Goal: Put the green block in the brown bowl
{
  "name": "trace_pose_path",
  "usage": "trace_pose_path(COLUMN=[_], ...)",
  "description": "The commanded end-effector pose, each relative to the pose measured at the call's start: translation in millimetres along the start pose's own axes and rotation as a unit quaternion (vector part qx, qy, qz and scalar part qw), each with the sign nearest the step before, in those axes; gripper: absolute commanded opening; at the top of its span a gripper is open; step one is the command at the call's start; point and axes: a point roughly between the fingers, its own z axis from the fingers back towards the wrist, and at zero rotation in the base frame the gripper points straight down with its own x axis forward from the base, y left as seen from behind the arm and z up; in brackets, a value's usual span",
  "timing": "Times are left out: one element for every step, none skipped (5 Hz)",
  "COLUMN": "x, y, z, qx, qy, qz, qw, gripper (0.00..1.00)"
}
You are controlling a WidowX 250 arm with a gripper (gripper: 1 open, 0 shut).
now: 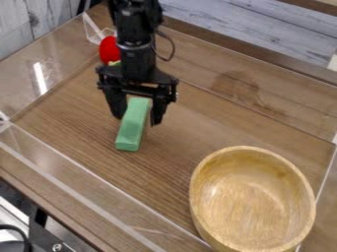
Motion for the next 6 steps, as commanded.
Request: trace_pose_path(x=[14.6, 15.3, 20.1, 22.3, 18.4, 13.1], y=[6, 11, 14, 14, 10, 4], z=[16.4, 21.0, 23.3, 22.3, 9.7, -2.4], qx=[-0.001, 0.001, -0.002, -0.003, -0.002, 0.0], qy=[-0.038, -0.042, -0.046, -0.043, -0.042, -0.04], qz=[0.045, 0.066, 0.042, 0.019, 0.057, 0.091], qw=[0.9983, 0.9969, 0.9981, 0.9989, 0.9975, 0.995], gripper=[1.0, 1.0, 1.0, 1.0, 1.0, 1.0])
